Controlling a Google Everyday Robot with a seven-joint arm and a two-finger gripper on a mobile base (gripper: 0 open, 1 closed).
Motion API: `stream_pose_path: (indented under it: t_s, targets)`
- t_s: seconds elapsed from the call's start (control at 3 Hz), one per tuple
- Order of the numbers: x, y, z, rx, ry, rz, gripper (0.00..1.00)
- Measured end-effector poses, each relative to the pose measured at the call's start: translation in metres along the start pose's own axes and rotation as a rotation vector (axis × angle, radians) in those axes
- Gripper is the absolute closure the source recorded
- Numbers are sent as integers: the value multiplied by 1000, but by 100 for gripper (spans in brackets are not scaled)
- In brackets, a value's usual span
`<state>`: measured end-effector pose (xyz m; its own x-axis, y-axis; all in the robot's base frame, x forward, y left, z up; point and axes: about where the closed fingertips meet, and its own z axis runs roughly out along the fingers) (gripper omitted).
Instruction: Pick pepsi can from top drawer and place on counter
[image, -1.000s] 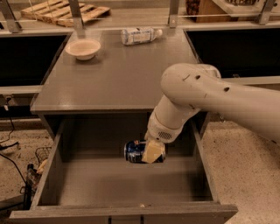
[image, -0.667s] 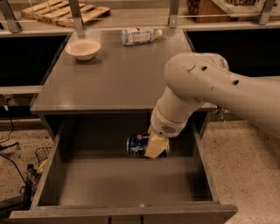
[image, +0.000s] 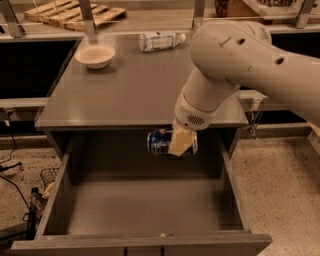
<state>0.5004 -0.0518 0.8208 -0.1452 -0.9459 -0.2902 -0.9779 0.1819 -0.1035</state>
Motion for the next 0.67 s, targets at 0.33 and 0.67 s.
stream_pose_path:
  t_s: [0.33, 0.67]
  targets:
    - [-22, -37, -47, 75, 23, -3, 100]
    - [-22, -38, -47, 75, 23, -3, 100]
